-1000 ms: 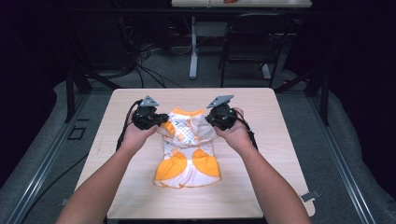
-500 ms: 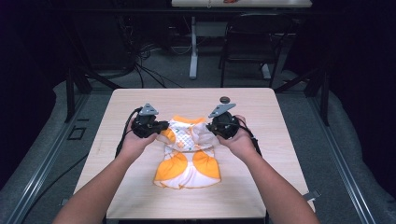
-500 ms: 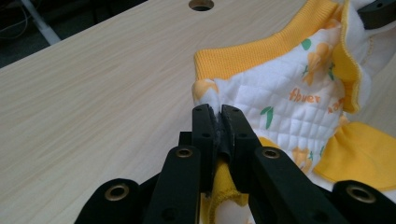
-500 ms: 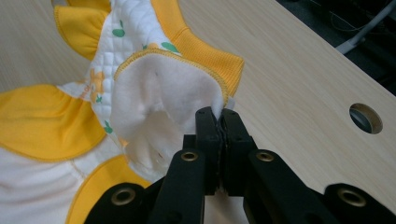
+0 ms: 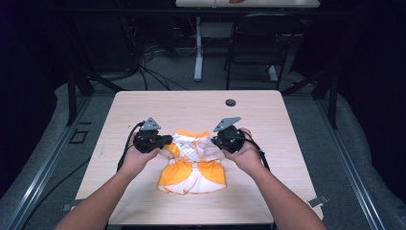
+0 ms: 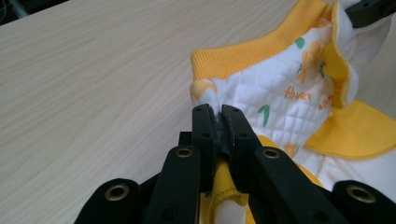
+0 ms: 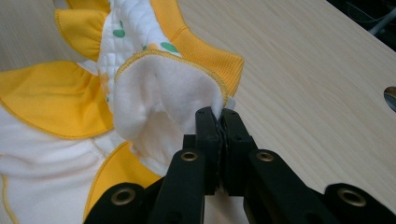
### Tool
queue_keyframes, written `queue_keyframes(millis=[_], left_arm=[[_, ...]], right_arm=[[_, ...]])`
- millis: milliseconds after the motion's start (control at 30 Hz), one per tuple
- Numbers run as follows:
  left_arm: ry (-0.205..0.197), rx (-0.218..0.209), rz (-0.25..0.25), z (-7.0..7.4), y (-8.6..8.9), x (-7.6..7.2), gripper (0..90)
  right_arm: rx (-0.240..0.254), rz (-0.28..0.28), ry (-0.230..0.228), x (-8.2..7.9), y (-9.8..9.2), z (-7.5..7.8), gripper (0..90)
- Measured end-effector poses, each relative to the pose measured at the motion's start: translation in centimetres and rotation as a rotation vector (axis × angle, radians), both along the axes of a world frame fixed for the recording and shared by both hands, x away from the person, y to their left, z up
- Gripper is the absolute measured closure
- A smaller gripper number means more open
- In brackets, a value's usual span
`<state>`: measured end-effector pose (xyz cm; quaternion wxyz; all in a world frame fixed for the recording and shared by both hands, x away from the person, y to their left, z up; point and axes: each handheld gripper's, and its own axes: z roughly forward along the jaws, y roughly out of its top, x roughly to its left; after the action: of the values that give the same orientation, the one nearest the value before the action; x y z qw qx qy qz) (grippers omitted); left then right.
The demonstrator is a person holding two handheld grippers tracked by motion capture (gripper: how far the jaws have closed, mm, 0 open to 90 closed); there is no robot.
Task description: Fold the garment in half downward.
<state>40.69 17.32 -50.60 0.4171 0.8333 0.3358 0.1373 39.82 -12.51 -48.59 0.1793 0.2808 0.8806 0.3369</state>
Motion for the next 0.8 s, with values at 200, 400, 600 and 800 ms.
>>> queue_keyframes(millis=[200, 400, 600, 800], left_arm=[[0.026, -0.016, -0.008, -0.8, 0.2, -0.7, 85.0], [0.05, -0.034, -0.009, -2.1, 0.3, -1.5, 84.8], [0.073, -0.038, -0.014, -3.4, 0.4, -2.4, 84.6], [0.093, -0.038, -0.018, -4.1, 0.4, -2.9, 83.6]], right_arm=[[0.003, -0.001, 0.017, -0.4, -0.2, -0.9, 87.2], [0.035, -0.005, 0.041, -1.3, -0.5, -2.3, 87.2], [0.052, -0.003, 0.061, -2.1, -0.7, -3.6, 87.1], [0.074, 0.005, 0.089, -2.6, -0.7, -4.2, 85.9]])
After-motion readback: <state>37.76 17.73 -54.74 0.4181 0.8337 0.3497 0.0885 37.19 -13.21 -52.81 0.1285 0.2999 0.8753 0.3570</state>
